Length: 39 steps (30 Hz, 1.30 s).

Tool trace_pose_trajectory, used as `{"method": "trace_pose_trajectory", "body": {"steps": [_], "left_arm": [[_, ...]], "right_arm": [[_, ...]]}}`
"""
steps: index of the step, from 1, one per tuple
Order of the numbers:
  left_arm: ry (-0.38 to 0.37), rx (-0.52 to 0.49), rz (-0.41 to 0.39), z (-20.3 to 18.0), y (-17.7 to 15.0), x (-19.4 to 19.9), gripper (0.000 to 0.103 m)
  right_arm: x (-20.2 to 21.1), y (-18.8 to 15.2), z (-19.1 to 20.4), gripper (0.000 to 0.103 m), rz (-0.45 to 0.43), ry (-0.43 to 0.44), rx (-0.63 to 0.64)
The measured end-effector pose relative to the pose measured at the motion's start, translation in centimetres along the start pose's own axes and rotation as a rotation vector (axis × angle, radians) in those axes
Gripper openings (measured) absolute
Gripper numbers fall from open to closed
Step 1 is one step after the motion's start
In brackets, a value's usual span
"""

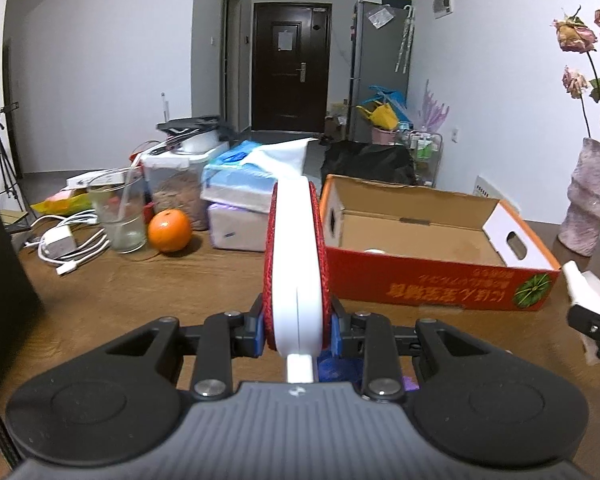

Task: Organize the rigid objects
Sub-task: 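Carry the spray bottle and lint roller toward the cardboard box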

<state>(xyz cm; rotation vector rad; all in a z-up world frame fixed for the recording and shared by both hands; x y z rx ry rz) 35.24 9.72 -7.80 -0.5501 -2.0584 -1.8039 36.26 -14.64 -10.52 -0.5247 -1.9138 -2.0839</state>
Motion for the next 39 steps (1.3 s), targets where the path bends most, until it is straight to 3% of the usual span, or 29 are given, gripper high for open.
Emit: {"method": "trace_pose_trajectory", "body": {"steps": [39], "left_arm": [[-0.072,-0.016,-0.039,-6.2,6.6,-11.9,0.029]], "right_arm": [[-10.8,5.3,3.2,0.026,-0.008,0.016,-0.043]]}}
Point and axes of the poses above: each gripper's, at about its wrist camera, not at the fingertips, and x roughly against the way its jaws point, z to its left, y to its top, the point moved 5 cm from there along -x, roughly the way its jaws point, and after that the axes turned 11 degrees about -y, right-handed, at the moved point
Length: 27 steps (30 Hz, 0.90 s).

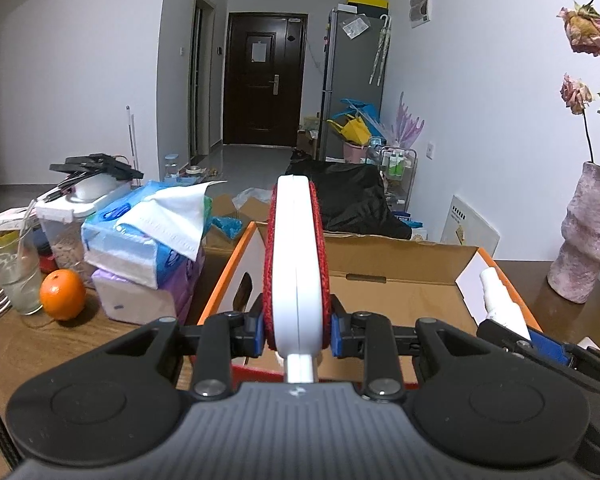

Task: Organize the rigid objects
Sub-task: 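Carry the spray bottle and lint roller toward the cardboard box, then lower both held items into the box and open both tools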

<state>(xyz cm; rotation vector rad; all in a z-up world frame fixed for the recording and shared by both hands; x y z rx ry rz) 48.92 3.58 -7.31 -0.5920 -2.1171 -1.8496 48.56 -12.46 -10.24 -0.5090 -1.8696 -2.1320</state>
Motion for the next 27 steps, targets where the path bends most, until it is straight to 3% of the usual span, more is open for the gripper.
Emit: {"method": "trace_pose_trajectory", "body": {"steps": [27], "left_arm": [[0.017,-0.041,0.102,1.0,1.0,-8.9,0.029]], "right_arm": [[-6.8,1.7,0.0,0.026,0.076,-0.046,0.016]]}}
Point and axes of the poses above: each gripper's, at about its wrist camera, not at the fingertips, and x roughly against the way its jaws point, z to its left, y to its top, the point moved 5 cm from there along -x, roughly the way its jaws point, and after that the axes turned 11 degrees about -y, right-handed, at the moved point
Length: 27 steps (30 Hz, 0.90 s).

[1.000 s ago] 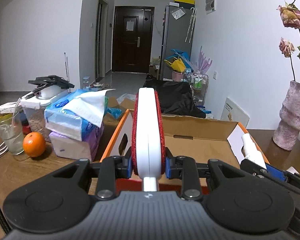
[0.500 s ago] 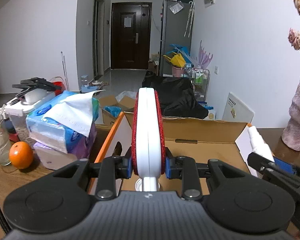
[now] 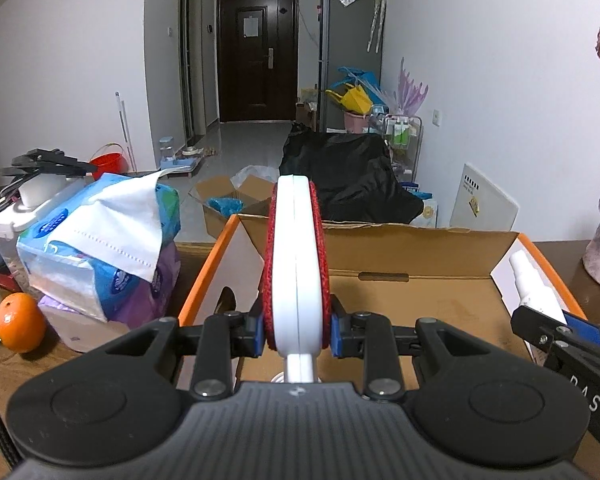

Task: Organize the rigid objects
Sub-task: 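Lower both held items into the box and open both tools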

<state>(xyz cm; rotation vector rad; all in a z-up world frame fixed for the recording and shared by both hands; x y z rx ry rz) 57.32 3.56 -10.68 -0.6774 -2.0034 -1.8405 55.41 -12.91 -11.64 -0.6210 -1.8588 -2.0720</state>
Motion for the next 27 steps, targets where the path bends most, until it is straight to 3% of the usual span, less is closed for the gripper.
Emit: {"method": "trace_pose_trajectory", "body": {"steps": [5,7,9,10,11,13,14,27], "left_arm": [[-0.010,-0.006,0.017,0.0,-0.1,0.0,0.030],[-0.018,-0.013,0.020,-0.2,-0.1,0.2,0.039],[-0.009,-0.012,-0.001,-0.2,0.4,1.1,0.093],[0.003,-0.008,-0.030,-0.1,0.6,1.9,0.103],[0.015,-0.008,-0.066,-0.1,0.8,2.7,0.103],[0.015,-0.009,-0.069,0.0,1.1,3.3,0.103],[0.012,0.003,-0.066,0.2,1.0,3.4,0.103],[0.037,0.010,-0.040,1.0,0.6,3.2,0.103]], "right_arm": [[0.1,-0.2,0.2,0.027,0.018,-0.011,0.011],[0.1,-0.3,0.1,0.027,0.036,-0.019,0.023],[0.1,-0.2,-0.1,0.029,0.063,-0.034,0.026],[0.1,-0.2,-0.3,0.043,0.068,-0.042,0.028],[0.2,-0.1,-0.5,0.065,0.071,-0.053,0.029],[0.5,0.0,-0.9,0.091,0.059,-0.083,0.021],[0.7,0.0,-1.0,0.096,0.051,-0.092,0.020],[1.7,0.1,-0.8,0.101,0.037,-0.078,0.047]]}}
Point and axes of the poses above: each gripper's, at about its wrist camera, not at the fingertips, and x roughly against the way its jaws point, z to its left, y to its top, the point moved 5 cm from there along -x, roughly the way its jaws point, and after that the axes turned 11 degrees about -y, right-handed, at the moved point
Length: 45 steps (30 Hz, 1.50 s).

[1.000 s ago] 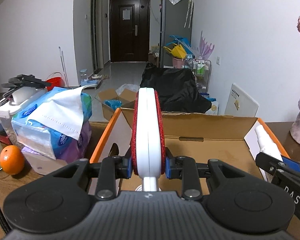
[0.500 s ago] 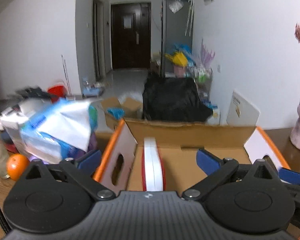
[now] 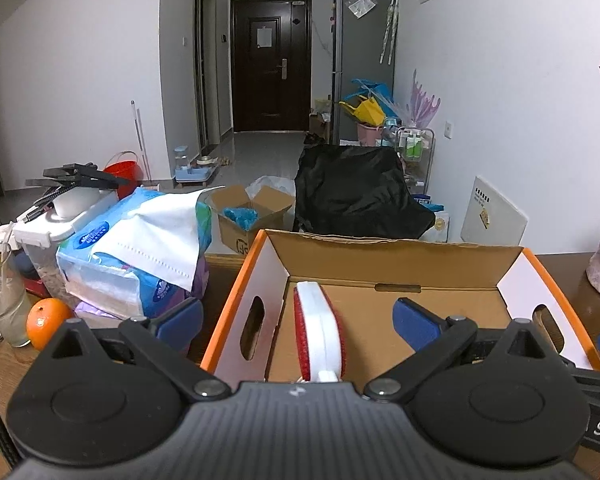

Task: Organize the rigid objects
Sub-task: 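Lower both held items into the box and open both tools, then withdraw both tools from the box back over the table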

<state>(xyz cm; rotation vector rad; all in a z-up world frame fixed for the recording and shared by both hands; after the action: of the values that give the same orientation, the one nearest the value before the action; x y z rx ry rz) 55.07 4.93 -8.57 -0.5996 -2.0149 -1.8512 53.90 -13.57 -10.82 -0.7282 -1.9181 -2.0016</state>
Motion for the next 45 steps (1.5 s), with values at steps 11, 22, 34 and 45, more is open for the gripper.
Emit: {"method": "trace_pose_trajectory", "body": {"steps": [11,22,34,45], "left_arm": [[0.004,-0.019,-0.022,-0.2,-0.2,1.4,0.103],[0.010,-0.029,-0.032,-0.5,-0.8,3.4,0.103],[0.015,-0.019,-0.038,-0.2,-2.1,6.2,0.103],[0.023,-0.023,-0.038,-0.1,-3.4,8.0,0.103]], "right_arm": [[1.1,-0.2,-0.4,0.102,-0.014,-0.002,0.011],[2.8,-0.7,-1.3,0.103,-0.031,-0.002,0.013],[5.5,-1.9,-2.0,0.103,-0.047,0.014,0.019],[7.6,-3.4,-2.2,0.103,-0.054,0.032,0.039]]}}
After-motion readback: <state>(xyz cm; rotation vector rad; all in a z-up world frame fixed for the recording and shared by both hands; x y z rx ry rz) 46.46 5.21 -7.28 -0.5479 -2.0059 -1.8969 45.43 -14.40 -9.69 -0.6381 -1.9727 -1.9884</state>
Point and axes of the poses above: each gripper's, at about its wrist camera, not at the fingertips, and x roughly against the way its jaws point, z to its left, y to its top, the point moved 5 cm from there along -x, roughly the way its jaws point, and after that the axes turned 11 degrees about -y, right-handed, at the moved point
